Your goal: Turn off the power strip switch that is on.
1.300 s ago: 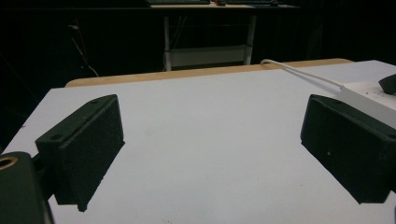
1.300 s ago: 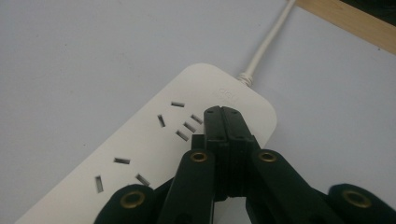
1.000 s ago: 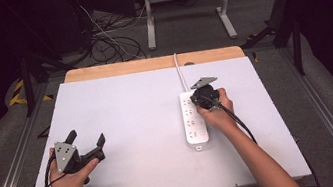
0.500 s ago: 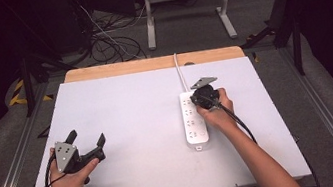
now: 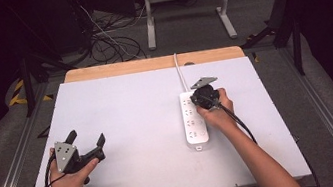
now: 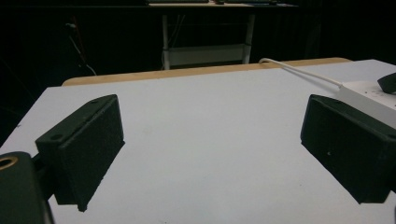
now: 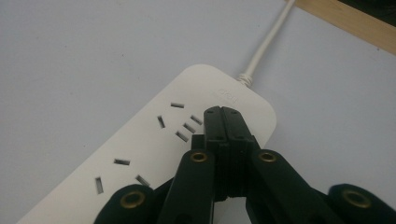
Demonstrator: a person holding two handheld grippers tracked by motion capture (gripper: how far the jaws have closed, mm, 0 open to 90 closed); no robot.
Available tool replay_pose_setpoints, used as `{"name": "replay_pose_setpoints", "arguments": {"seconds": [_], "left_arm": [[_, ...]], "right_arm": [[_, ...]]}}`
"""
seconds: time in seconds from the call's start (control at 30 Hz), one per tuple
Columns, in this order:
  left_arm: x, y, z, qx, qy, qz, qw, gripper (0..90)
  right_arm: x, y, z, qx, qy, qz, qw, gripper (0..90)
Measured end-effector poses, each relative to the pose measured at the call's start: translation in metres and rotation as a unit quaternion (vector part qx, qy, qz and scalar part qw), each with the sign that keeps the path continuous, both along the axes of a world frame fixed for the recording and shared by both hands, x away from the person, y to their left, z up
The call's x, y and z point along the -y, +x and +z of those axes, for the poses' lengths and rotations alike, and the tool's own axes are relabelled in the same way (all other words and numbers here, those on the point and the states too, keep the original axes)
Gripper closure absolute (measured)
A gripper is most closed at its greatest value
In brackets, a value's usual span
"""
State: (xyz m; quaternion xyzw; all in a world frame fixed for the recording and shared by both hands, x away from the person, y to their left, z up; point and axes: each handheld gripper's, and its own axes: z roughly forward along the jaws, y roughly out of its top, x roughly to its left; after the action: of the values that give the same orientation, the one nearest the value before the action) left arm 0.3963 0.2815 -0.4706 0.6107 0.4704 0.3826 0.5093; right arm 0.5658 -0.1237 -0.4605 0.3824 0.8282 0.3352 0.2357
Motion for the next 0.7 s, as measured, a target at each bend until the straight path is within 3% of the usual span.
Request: {"name": "replay_pose_setpoints", "arguments": {"seconds": [0.7], "left_arm": [[0.0002,0.0018,0.0,0.0,-0.002,-0.002,1.0,6.5]], "right_arm": [[0.0027,0.0015,0.0005,-0.009,0.013,-0.002,0.9999,90.0]]}}
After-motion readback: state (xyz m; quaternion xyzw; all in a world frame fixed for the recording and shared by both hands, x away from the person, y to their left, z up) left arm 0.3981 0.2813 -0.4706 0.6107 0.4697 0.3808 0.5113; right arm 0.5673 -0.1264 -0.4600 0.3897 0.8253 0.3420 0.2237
